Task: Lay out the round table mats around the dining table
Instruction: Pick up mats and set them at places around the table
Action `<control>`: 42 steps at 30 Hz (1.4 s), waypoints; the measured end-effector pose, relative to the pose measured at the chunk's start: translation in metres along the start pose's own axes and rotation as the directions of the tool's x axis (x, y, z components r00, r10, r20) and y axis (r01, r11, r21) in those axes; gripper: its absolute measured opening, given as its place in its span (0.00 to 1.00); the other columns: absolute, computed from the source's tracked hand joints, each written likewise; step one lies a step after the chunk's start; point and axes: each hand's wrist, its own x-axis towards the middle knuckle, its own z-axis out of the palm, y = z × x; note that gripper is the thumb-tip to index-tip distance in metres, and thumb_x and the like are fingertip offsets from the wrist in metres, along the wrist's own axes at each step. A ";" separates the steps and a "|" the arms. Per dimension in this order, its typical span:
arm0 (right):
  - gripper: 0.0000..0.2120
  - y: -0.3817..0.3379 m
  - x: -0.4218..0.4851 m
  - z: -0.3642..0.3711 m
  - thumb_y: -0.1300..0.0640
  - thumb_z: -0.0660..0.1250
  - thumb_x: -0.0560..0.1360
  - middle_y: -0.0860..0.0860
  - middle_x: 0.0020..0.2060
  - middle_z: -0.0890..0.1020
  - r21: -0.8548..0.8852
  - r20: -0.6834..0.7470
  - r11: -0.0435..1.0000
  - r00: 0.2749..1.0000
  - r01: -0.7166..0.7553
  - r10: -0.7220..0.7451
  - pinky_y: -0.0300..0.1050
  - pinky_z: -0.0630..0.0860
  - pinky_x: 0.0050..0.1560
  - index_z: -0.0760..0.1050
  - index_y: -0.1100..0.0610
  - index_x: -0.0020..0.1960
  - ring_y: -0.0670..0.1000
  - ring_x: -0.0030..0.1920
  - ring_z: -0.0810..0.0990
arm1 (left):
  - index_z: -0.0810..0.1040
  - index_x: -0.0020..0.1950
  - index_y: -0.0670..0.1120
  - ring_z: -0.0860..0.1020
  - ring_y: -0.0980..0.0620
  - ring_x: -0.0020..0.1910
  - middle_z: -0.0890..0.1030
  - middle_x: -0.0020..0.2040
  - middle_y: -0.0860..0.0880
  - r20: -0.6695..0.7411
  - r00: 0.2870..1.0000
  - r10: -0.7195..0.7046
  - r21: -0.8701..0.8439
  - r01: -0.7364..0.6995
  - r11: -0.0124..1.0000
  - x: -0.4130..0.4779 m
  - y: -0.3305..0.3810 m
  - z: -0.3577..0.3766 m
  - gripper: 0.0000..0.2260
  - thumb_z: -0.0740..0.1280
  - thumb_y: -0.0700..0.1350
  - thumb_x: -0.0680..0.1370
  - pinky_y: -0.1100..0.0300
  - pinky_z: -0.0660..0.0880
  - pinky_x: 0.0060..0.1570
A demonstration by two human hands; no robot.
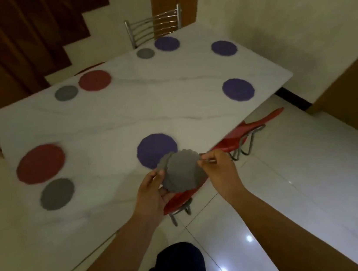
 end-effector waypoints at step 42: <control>0.13 0.026 0.261 -0.012 0.57 0.61 0.77 0.51 0.58 0.80 -0.302 0.392 0.953 0.913 0.014 0.111 0.40 0.71 0.51 0.76 0.54 0.60 0.47 0.52 0.76 | 0.76 0.47 0.45 0.81 0.48 0.46 0.81 0.51 0.46 -0.477 0.864 0.159 -0.069 -0.218 0.974 0.136 0.025 0.058 0.06 0.61 0.43 0.81 0.58 0.82 0.35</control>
